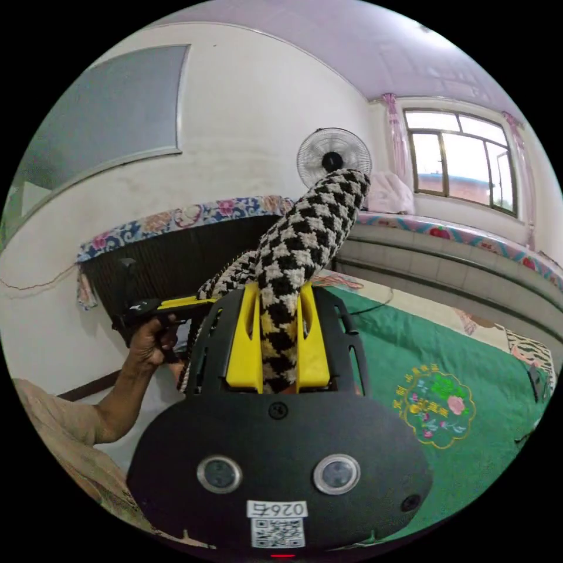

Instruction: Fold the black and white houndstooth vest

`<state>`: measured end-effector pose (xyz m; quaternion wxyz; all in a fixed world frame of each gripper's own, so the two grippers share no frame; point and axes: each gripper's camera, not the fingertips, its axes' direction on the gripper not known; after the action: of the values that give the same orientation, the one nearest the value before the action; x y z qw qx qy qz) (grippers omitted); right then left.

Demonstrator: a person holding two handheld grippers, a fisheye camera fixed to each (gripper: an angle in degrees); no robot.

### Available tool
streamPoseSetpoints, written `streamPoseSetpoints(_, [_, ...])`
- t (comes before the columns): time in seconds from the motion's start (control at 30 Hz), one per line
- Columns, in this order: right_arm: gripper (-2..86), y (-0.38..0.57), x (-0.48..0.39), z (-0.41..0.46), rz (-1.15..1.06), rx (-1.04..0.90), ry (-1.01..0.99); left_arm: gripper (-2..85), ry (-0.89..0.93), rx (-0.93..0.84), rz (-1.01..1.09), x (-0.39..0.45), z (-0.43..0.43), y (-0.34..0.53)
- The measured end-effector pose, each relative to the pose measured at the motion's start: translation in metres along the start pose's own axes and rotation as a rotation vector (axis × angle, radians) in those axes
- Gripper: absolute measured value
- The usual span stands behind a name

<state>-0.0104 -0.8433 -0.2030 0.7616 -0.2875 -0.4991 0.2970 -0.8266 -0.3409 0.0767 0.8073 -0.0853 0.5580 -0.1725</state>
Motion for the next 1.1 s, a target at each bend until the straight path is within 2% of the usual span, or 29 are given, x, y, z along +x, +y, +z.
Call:
streamPoseSetpoints(0.13, [4.9, -0.026, -0.055, 0.046, 0.072, 0.024, -0.231, 6.6, -0.278, -0.079, 0.075, -0.035, -0.098, -0.026])
streamPoseSetpoints(0.23, [5.4, -0.032, -0.088, 0.106, 0.210, 0.030, -0.350, 7.1, -0.416, -0.255, 0.079, -0.076, -0.111, -0.052])
streamPoseSetpoints(0.33, [6.4, -0.008, -0.099, 0.190, 0.410, -0.052, -0.299, 8.2, -0.409, -0.456, -0.076, -0.150, -0.066, -0.053])
streamPoseSetpoints(0.4, [6.9, 0.017, -0.100, 0.261, 0.433, -0.328, -0.151, 7.4, -0.375, -0.605, -0.260, -0.197, -0.029, -0.031])
streamPoseSetpoints(0.43, [7.0, 0.022, -0.099, 0.273, 0.413, -0.402, -0.127, 3.2, -0.361, -0.676, -0.356, -0.216, -0.015, -0.014])
streamPoseSetpoints(0.47, [7.9, 0.027, -0.094, 0.277, 0.370, -0.416, -0.102, 0.7, -0.388, -0.630, -0.419, -0.219, -0.017, 0.000])
streamPoseSetpoints(0.53, [8.2, 0.023, -0.088, 0.250, 0.258, -0.328, -0.103, -0.4, -0.369, -0.483, -0.406, -0.205, -0.035, 0.011])
streamPoseSetpoints(0.6, [6.8, 0.014, -0.090, 0.209, 0.133, -0.257, 0.015, -0.7, -0.351, -0.320, -0.383, -0.178, -0.061, 0.020])
streamPoseSetpoints(0.67, [4.9, 0.009, -0.102, 0.176, 0.060, -0.155, 0.040, -0.9, -0.364, -0.086, -0.294, -0.124, -0.092, 0.035])
streamPoseSetpoints(0.73, [3.2, 0.005, -0.123, 0.153, -0.020, -0.064, -0.020, -0.9, -0.392, -0.007, -0.205, -0.089, -0.091, 0.049])
streamPoseSetpoints(0.8, [0.2, 0.002, -0.158, 0.153, -0.155, -0.059, -0.082, -0.9, -0.433, -0.111, -0.131, -0.072, -0.062, 0.059])
streamPoseSetpoints(0.83, [-0.1, 0.003, -0.166, 0.161, -0.196, -0.095, -0.077, -0.9, -0.461, -0.293, -0.132, -0.076, -0.028, 0.068])
streamPoseSetpoints(0.87, [-0.5, 0.007, -0.181, 0.188, -0.287, -0.258, -0.046, -0.8, -0.447, -0.430, -0.150, -0.082, 0.001, 0.082])
streamPoseSetpoints(0.9, [-0.7, 0.014, -0.185, 0.206, -0.304, -0.387, -0.016, -0.8, -0.441, -0.378, -0.155, -0.080, 0.000, 0.087])
streamPoseSetpoints(0.93, [-0.7, 0.013, -0.183, 0.199, -0.295, -0.362, -0.022, -0.8, -0.382, -0.299, -0.225, -0.077, -0.011, 0.091])
streamPoseSetpoints(0.97, [-0.8, 0.005, -0.175, 0.179, -0.233, -0.362, -0.057, -0.9, -0.282, -0.299, -0.339, -0.077, -0.018, 0.091])
streamPoseSetpoints(1.03, [-0.9, -0.008, -0.158, 0.146, -0.110, -0.452, -0.133, -0.9, -0.194, -0.269, -0.402, -0.058, -0.032, 0.095])
streamPoseSetpoints(1.1, [-0.9, -0.011, -0.134, 0.057, -0.102, -0.308, -0.244, -1.0, -0.207, -0.179, -0.322, -0.011, -0.051, 0.096])
